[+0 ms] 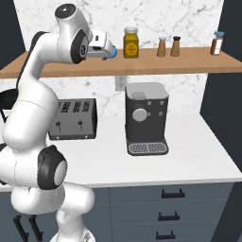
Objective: Gather all objects into one cabinet and sort the glasses and bowls to opposite sides.
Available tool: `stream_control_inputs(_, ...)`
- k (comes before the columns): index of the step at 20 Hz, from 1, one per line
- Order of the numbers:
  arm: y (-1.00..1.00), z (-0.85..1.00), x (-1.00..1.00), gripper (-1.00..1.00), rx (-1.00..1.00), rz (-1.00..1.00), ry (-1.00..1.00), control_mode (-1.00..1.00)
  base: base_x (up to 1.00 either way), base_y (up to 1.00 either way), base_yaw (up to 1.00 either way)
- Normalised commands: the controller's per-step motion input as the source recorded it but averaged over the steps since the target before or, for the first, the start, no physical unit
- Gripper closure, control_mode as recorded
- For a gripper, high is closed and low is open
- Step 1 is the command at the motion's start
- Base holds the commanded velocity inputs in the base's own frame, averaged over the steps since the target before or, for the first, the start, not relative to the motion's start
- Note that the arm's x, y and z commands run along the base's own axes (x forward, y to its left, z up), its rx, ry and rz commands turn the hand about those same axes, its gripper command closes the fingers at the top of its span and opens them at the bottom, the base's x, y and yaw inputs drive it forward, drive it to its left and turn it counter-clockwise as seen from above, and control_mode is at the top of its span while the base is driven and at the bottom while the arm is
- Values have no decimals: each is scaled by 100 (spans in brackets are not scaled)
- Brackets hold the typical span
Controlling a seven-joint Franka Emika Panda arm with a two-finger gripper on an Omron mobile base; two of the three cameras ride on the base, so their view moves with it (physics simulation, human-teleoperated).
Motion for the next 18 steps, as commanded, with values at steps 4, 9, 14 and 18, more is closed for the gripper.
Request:
stream_control_inputs(4,2,38,54,-100,1,0,12,-100,0,0,0)
stream_control_inputs(9,1,-16,4,-100,0,0,1,-100,0,0,0)
stream_control_inputs(14,7,-58,7,-100,0,0,-9,-100,0,0,0)
stream_control_inputs(18,7,-62,13,-100,0,0,-16,-100,0,0,0)
